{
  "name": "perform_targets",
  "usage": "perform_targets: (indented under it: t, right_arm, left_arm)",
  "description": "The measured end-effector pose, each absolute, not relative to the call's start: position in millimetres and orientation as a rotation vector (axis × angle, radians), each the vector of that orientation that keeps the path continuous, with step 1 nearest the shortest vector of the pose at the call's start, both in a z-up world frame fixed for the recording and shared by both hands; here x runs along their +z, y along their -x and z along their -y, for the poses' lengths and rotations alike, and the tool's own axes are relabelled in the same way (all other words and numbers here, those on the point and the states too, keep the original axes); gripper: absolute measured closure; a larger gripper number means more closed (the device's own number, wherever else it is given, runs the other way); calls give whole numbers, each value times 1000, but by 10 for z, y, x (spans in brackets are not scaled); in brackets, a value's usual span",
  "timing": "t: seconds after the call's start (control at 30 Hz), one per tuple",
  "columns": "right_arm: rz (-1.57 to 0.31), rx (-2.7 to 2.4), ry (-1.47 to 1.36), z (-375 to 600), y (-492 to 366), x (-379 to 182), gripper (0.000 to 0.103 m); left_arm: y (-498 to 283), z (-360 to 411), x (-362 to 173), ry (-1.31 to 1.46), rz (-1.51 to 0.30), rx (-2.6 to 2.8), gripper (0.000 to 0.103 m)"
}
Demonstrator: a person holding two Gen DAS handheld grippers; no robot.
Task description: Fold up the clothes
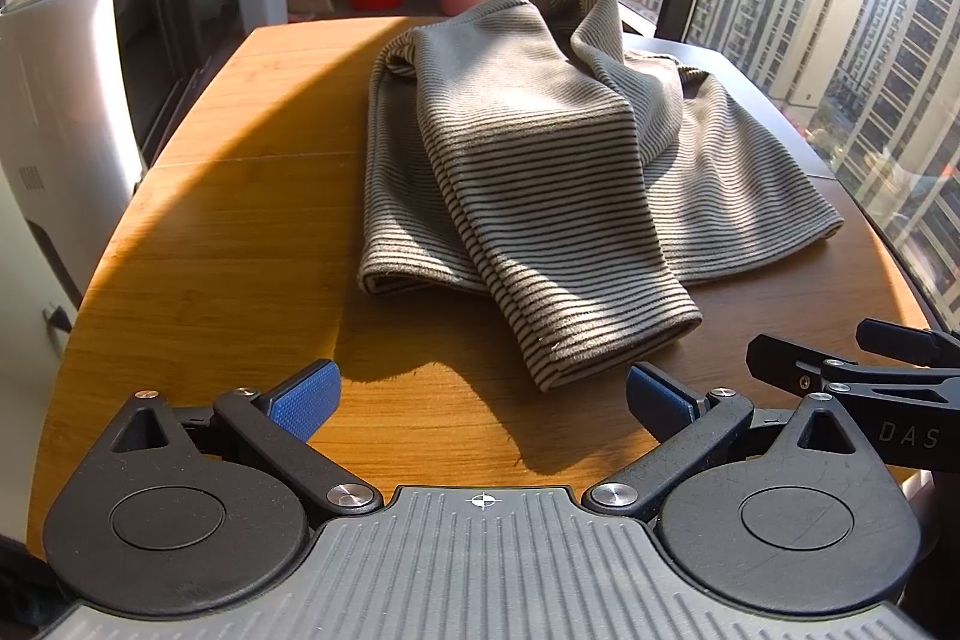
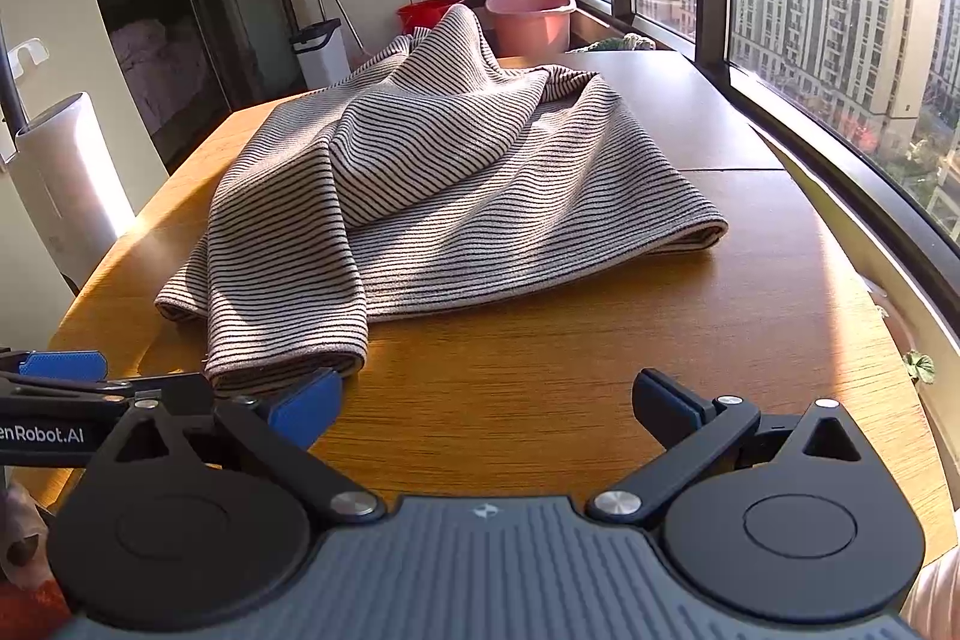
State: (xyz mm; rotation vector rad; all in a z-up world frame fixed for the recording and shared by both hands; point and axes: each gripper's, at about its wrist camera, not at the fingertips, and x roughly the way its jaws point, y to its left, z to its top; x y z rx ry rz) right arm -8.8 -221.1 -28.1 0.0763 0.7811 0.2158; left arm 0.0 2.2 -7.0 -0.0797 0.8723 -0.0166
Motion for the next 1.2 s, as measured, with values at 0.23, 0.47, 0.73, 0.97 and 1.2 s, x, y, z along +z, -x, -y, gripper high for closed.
perform_targets:
  t: [0.23, 0.47, 0.73, 0.97, 1.2]
  right_arm:
    - [-786, 218, -81, 2214, 80, -287, 0]
    - [-789, 219, -83, 2220, 73, -293, 0]
    - [-796, 222, -86, 2221, 62, -304, 0]
    - [-803, 225, -91, 2218, 53, -313, 0]
    - [-802, 224, -91, 2226, 54, -315, 0]
  left_arm:
    - [-13, -21, -82, 80, -880, -17, 0]
    - [-14, -29, -90, 83, -883, -18, 0]
    - [-16, -35, -87, 84, -884, -18, 0]
    - [-27, -36, -85, 84, -891, -12, 0]
    - [-31, -42, -77, 85, -888, -13, 0]
